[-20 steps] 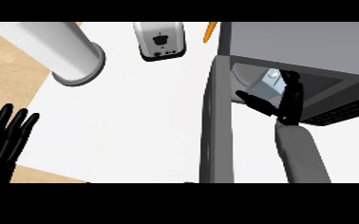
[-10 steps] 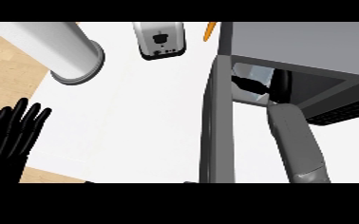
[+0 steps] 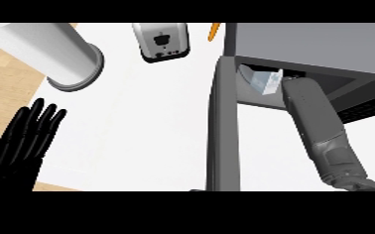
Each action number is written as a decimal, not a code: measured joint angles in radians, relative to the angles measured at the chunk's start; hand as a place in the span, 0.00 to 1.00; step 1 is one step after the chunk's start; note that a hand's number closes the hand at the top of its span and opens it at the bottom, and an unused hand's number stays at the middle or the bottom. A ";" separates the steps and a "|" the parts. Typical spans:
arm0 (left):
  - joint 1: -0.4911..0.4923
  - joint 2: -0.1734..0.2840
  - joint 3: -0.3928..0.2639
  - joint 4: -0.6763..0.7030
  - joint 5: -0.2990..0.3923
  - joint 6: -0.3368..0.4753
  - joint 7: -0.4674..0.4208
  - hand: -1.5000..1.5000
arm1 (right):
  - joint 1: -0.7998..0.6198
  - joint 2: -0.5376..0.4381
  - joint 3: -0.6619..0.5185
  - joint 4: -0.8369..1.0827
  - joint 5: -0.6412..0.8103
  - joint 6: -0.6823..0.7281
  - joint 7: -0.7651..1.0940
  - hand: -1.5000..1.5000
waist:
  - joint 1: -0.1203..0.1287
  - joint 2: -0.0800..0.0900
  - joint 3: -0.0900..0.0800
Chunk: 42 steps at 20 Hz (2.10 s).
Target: Pick up the milk, place it into the microwave and close the microwave
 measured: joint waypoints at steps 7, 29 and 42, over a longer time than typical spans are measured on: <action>0.021 -0.028 -0.053 -0.013 -0.044 0.033 -0.008 0.00 | -0.064 -0.025 -0.040 0.139 -0.028 0.072 -0.053 0.00 | -0.028 -0.007 0.001; -0.038 -0.005 -0.194 0.172 -0.141 -0.039 -0.048 1.00 | 0.041 0.052 -0.112 0.274 -0.123 0.302 -0.331 0.00 | -0.134 -0.046 -0.003; -0.156 -0.014 -0.309 0.354 -0.317 -0.022 -0.082 1.00 | 0.352 0.102 0.003 -0.039 -0.140 0.426 -0.345 0.00 | -0.181 -0.066 -0.006</action>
